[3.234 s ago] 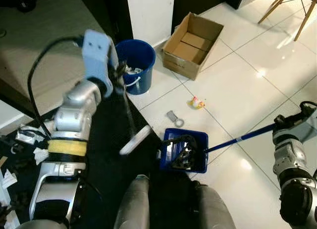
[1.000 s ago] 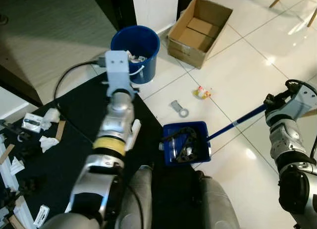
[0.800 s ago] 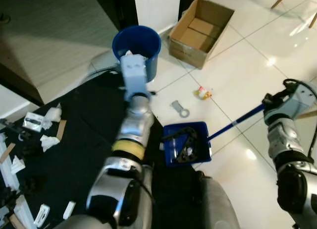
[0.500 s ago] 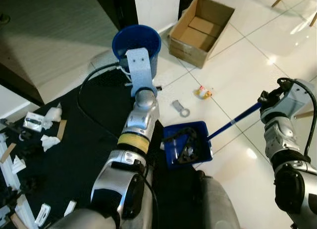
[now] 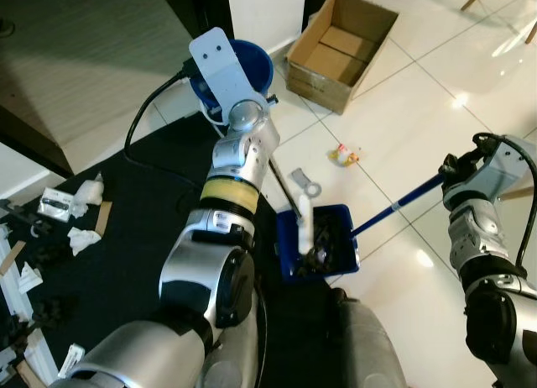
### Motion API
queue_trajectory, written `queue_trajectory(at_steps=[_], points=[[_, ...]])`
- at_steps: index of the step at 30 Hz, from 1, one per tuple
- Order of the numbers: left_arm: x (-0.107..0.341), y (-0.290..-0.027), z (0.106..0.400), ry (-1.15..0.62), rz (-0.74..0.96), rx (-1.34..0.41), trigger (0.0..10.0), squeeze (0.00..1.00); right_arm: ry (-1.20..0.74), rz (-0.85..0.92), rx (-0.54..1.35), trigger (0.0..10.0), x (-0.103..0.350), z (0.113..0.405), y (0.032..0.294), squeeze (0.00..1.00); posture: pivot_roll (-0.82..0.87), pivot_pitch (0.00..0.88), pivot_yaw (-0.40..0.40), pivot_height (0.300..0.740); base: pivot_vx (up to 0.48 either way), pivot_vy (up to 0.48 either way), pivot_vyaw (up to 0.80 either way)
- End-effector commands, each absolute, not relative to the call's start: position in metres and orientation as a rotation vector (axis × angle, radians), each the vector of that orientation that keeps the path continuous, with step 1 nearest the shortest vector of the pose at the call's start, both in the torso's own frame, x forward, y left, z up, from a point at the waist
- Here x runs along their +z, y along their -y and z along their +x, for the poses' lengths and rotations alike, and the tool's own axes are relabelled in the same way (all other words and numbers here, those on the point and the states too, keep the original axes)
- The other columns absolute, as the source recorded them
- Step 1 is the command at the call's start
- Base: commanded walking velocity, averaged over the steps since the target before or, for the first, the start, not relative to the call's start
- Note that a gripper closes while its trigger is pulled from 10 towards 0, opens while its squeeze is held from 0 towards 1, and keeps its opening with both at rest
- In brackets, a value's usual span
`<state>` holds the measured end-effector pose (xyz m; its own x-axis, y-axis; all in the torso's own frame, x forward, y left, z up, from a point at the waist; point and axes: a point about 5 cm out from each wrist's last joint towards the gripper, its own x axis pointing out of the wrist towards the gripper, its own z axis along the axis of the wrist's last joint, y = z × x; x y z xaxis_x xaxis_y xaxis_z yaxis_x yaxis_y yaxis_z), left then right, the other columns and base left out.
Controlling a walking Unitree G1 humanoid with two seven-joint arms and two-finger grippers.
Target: Sweep floor
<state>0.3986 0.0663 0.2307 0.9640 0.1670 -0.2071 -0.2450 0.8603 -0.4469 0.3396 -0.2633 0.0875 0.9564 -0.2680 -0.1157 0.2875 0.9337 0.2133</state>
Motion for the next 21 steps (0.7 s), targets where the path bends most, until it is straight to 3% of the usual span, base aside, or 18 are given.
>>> queue_trajectory(at_steps=[1, 4, 8, 17, 19, 21], points=[[0.274, 0.049, 0.364, -0.194, -0.649, -0.106, 10.0, 0.0, -0.192, 0.264, -0.3, 10.0, 0.063, 0.327, 0.261, 0.0, 0.1, 0.313, 0.035, 0.74, 0.0, 0.0, 0.0], [0.299, 0.032, 0.374, -0.101, -0.594, -0.176, 10.0, 0.0, -0.186, 0.269, -0.301, 10.0, 0.066, 0.329, 0.262, 0.0, 0.11, 0.308, 0.028, 0.74, 0.0, 0.0, 0.0], [0.313, -0.003, 0.381, 0.145, -0.279, -0.312, 10.0, 0.0, -0.184, 0.274, -0.297, 10.0, 0.067, 0.33, 0.261, 0.0, 0.12, 0.298, 0.02, 0.74, 0.0, 0.0, 0.0], [0.279, -0.06, 0.388, 0.144, 0.017, -0.334, 10.0, 0.0, -0.185, 0.283, -0.298, 10.0, 0.065, 0.33, 0.259, 0.0, 0.12, 0.289, 0.022, 0.74, 0.0, 0.0, 0.0], [0.258, -0.1, 0.389, 0.117, 0.168, -0.286, 10.0, 0.0, -0.185, 0.286, -0.308, 10.0, 0.064, 0.328, 0.262, 0.0, 0.12, 0.283, 0.022, 0.74, 0.0, 0.0, 0.0], [0.248, -0.129, 0.39, 0.089, 0.197, -0.225, 10.0, 0.0, -0.177, 0.294, -0.337, 10.0, 0.065, 0.325, 0.27, 0.0, 0.12, 0.272, 0.018, 0.74, 0.0, 0.0, 0.0]])
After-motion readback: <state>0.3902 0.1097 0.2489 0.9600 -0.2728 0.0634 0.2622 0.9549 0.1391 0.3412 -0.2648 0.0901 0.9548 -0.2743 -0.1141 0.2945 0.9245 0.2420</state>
